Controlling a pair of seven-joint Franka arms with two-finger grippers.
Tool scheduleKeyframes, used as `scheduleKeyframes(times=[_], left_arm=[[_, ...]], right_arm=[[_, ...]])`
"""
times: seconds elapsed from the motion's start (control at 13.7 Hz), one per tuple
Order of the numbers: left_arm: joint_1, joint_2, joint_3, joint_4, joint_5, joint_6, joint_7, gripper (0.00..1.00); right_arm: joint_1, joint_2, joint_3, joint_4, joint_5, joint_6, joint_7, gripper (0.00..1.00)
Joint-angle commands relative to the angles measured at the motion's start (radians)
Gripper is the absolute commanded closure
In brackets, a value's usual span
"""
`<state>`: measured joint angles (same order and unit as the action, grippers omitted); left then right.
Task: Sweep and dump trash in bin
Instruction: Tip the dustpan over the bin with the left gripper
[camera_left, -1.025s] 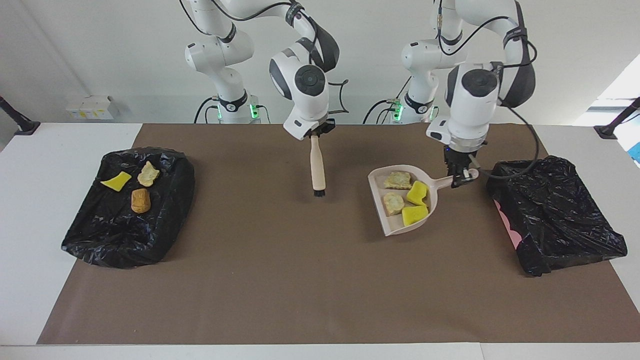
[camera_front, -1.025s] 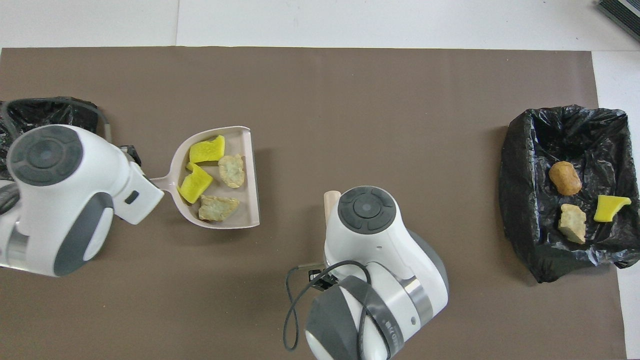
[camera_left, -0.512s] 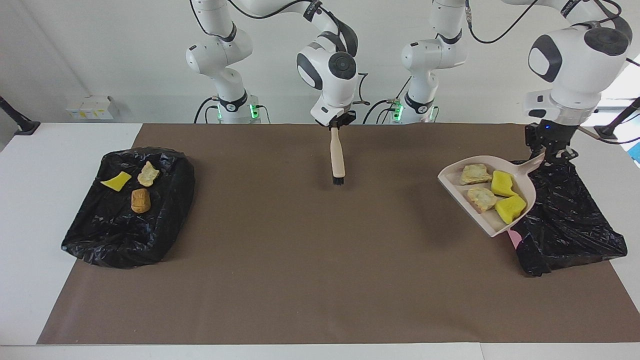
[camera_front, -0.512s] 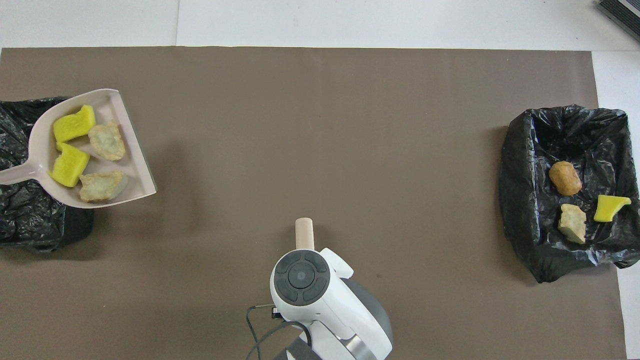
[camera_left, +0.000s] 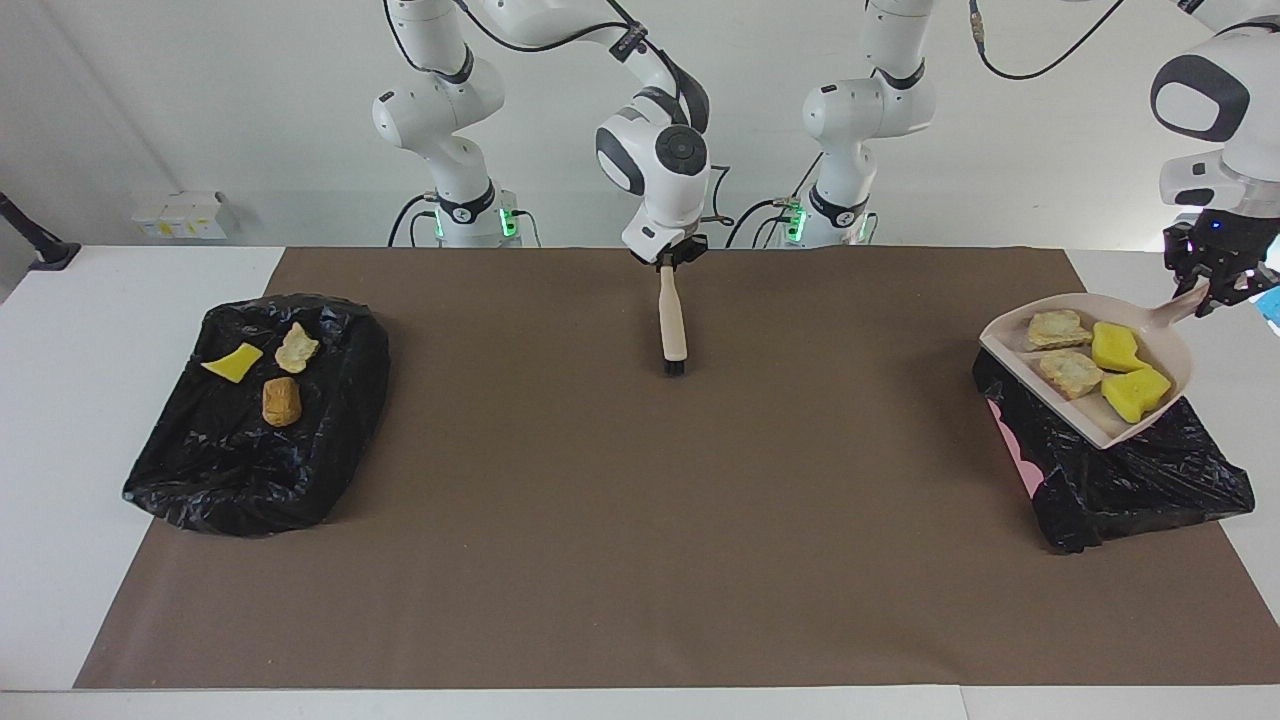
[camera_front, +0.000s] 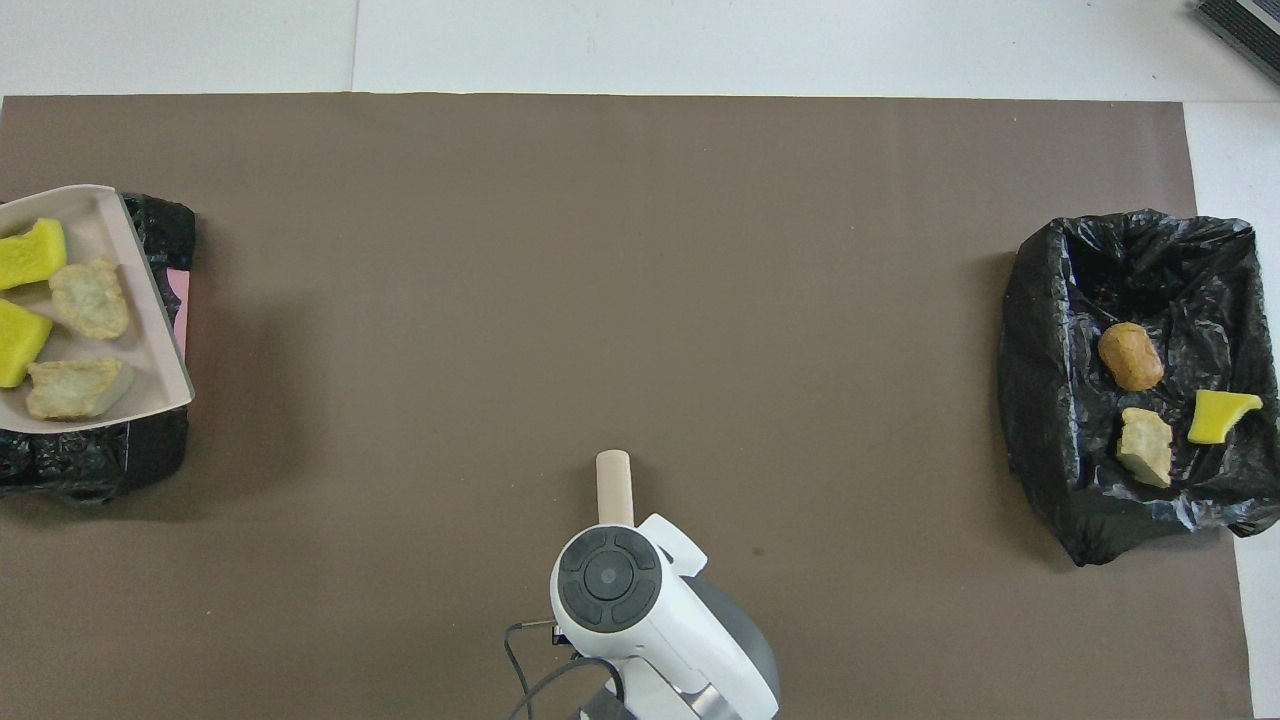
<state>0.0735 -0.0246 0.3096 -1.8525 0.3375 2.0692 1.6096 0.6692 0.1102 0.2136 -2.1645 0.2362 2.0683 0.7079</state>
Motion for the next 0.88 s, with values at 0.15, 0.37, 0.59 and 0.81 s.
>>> scheduleKeyframes(times=[0.15,0.37,0.59,0.81], left_arm=[[0.008,0.052,-0.003,0.021,0.277,0.080,0.007,1.00],[-0.006,0.042,-0.006,0.012,0.466,0.068,-0.028,1.00],[-0.011,0.035,-0.030,0.016,0.538,0.022,-0.077,1.00],[-0.011,0.012,-0.099,0.022,0.629,-0.069,-0.131,1.00]], right_arm=[[-0.011,0.006,0.001,0.035,-0.012,0.007,0.015,0.00],[-0.072,-0.001,0.000,0.126,-0.015,-0.101,-0.001,0.00],[-0.140,-0.026,-0.002,0.205,-0.018,-0.227,-0.016,0.00],[-0.229,-0.041,-0.005,0.296,-0.018,-0.330,-0.065,0.00]])
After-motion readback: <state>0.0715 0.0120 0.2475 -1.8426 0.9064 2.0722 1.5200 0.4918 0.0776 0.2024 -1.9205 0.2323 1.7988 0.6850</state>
